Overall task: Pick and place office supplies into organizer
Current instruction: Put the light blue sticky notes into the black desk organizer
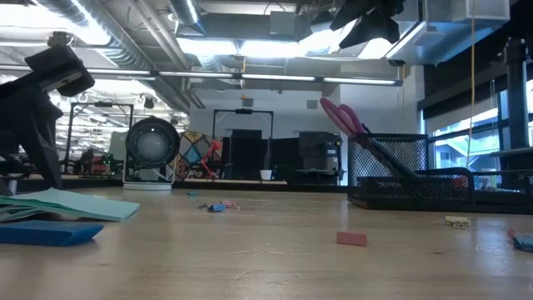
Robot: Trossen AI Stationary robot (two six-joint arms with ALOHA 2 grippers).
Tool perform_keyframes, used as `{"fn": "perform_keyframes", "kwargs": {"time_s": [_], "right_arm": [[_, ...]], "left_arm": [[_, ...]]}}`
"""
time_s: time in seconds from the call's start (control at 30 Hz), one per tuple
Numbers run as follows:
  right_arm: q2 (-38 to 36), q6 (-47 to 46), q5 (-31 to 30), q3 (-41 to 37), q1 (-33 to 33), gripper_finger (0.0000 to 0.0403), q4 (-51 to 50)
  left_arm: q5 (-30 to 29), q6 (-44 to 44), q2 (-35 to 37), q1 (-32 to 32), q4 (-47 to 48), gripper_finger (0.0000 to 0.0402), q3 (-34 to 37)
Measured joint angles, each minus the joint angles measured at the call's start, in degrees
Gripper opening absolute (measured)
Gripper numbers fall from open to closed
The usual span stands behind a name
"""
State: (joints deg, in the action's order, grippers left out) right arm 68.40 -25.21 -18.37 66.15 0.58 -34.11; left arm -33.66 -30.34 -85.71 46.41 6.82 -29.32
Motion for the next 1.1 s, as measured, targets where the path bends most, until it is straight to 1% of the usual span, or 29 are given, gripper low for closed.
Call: {"fn": "perform_keyframes", "kwargs": {"time_s": [0.7,1.1], "right_arm": [[0.0,0.2,0.0,0.0,0.0,0.0234,-0.1],[0.0,0.2,0.0,0.0,0.0,0.0234,-0.1]], "left_arm": [[-0.7,-0.9,-0.5,-0.7,-1.1,0.014,0.0],[1.8,-0.9,-0.5,-0.7,-1.0,0.0076,0.0]]}}
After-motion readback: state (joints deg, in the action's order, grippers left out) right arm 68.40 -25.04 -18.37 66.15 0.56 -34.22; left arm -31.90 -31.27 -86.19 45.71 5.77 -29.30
